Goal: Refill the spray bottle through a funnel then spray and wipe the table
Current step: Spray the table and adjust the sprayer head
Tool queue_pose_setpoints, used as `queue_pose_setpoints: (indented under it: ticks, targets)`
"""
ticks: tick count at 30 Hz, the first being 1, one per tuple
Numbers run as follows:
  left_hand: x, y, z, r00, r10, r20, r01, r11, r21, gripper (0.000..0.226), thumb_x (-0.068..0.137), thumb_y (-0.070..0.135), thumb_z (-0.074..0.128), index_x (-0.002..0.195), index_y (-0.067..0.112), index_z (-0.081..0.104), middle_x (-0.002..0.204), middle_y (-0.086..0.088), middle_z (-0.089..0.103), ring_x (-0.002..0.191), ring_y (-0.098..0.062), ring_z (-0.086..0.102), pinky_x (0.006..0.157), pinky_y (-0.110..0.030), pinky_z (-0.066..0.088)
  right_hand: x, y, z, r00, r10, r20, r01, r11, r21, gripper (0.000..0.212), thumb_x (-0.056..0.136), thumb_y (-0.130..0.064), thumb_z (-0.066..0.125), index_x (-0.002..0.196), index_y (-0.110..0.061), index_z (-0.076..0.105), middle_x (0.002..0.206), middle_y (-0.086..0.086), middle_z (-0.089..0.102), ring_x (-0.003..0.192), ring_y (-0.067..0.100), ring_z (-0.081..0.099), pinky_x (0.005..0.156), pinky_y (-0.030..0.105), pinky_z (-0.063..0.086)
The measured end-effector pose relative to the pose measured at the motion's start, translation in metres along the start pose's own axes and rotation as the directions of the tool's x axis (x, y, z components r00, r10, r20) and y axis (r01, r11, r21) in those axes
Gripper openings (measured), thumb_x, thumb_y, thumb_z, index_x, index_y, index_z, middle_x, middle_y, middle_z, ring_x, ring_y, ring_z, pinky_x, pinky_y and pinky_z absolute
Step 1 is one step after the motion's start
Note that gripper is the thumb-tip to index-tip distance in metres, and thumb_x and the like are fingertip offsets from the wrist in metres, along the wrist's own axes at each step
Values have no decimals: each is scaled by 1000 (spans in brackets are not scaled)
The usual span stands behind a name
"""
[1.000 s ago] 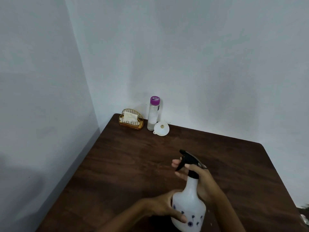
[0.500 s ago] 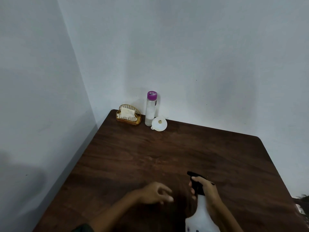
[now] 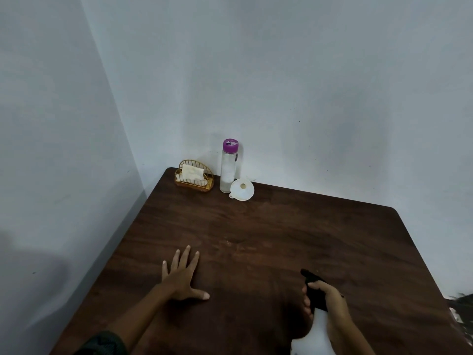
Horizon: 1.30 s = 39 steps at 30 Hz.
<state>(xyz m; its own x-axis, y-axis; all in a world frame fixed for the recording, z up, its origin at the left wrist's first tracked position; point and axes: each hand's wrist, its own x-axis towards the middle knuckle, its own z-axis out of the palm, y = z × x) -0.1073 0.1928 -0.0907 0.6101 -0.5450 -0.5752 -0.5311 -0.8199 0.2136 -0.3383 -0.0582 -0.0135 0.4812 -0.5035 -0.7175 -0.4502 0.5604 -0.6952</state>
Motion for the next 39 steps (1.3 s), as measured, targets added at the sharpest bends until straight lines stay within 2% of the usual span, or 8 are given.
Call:
queue_pose_setpoints:
  ticks: [3,8,13,17,21,27,33,39]
  targets:
    - [2,-2,4,1000,15,14,-16,999,35,127,65,76,60,147,24,-22,150,-4,-38,140,-30,-30,113,-59,-9,1,3,-2,1000,12,-22,-12,1000,18,19,82,-13,50,77,3,59,58,17,54,47,26,49,44,30,35]
    - [2,-2,1,999,18,49,-21,998,58,127,66,77,58,145,23,-25,144,-3,-44,139,-31,-32,113,-59,-10,-1,2,-4,997,-22,79,14,995,100,33,68,-9,55,96,7,63,93,25,69,76,35,63,53,33,45]
    - [2,-5,3,998,25,54,-28,998,55,130,63,81,56,144,22,-27,137,1,-48,138,-30,-34,113,-59,-10,-1,1,1,994,-88,-58,92,993,70,15,78,-5,52,82,7,60,57,18,51,47,27,48,48,33,38]
    - [3,-4,1,996,16,87,-21,998,52,148,33,98,36,144,23,-28,145,-3,-45,137,-29,-35,113,-60,-11,-3,-4,0,989,-101,-108,106,993,48,13,81,-4,50,81,4,61,60,17,58,50,27,52,50,31,37]
    - [2,-4,3,997,21,72,-24,999,40,130,62,82,55,144,23,-27,146,-3,-43,138,-29,-35,113,-59,-12,-6,-8,-3,985,-139,-99,149,985,90,18,82,-2,48,89,2,63,80,21,70,66,30,63,56,33,42]
    - [3,-3,3,996,23,86,-27,999,42,135,57,85,54,144,23,-27,146,-3,-43,137,-29,-35,113,-59,-11,1,-6,-6,952,-154,-265,195,971,136,11,79,-1,51,84,4,59,60,15,51,48,24,46,46,30,37]
    - [5,-6,6,997,38,63,-40,999,26,129,64,80,56,144,22,-28,146,-3,-44,137,-29,-36,112,-59,-13,-4,-10,-1,980,-187,-70,187,982,-2,21,79,0,48,92,3,63,86,22,71,73,32,64,62,36,45]
    - [6,-7,9,998,39,41,-40,999,10,129,64,80,56,144,23,-28,146,-3,-44,137,-29,-36,112,-59,-13,-2,-8,15,956,-289,-54,287,957,-41,15,76,7,48,82,10,61,58,17,53,49,23,50,46,29,41]
